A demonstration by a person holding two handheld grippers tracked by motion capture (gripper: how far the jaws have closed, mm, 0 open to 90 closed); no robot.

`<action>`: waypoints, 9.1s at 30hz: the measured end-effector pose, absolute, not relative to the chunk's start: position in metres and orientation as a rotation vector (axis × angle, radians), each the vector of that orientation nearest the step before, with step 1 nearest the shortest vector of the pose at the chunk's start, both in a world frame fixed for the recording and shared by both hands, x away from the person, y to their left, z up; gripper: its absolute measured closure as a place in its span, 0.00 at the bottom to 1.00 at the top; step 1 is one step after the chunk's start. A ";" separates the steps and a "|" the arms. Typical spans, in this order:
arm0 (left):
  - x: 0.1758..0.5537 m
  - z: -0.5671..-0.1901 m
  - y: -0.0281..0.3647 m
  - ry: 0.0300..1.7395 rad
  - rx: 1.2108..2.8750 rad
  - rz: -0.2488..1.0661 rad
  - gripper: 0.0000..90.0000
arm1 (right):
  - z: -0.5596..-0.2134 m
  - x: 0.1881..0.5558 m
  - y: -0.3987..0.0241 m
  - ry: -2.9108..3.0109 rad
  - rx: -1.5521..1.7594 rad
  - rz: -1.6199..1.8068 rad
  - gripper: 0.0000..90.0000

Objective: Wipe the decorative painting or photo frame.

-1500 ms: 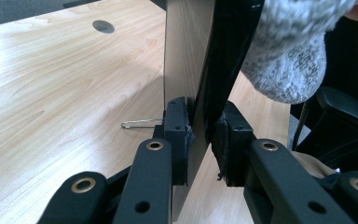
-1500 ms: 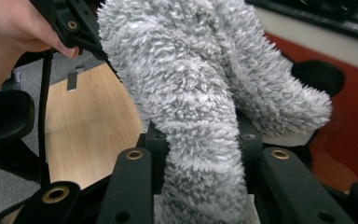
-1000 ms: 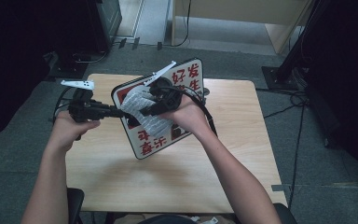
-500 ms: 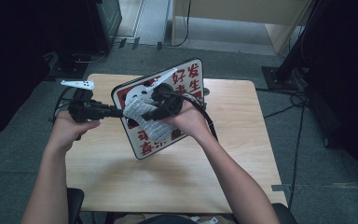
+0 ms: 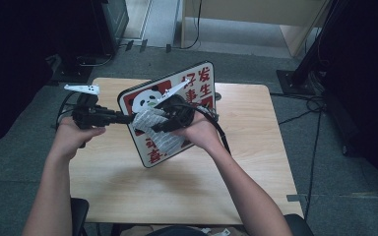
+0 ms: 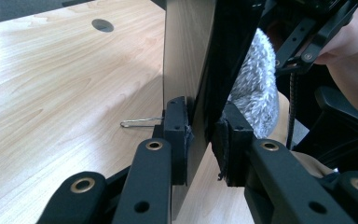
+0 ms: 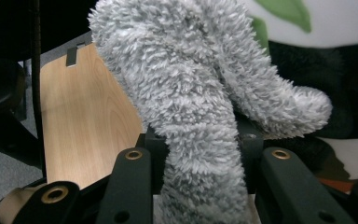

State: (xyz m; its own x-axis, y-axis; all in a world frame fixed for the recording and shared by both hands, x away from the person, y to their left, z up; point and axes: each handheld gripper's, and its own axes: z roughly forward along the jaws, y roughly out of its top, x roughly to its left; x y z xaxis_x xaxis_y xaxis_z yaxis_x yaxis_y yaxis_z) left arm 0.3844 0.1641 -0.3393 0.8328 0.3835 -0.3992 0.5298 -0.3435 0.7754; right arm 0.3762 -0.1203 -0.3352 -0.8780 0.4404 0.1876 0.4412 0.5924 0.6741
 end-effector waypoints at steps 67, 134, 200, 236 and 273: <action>0.386 -0.341 0.165 0.683 1.965 -0.187 0.84 | -0.442 0.361 -0.137 -2.735 -0.799 -1.014 0.75; 0.401 -0.346 0.184 0.697 1.954 -0.193 0.83 | -0.262 0.364 -0.111 -2.816 -0.727 -1.266 0.75; 0.409 -0.347 0.184 0.657 1.925 -0.219 0.82 | -0.294 0.375 -0.079 -2.826 -0.664 -1.195 0.75; 0.410 -0.347 0.184 0.675 1.931 -0.237 0.81 | -0.337 0.368 -0.088 -2.763 -0.642 -1.227 0.75; 0.410 -0.348 0.184 0.686 1.933 -0.227 0.81 | -0.386 0.362 -0.093 -2.744 -0.628 -1.169 0.75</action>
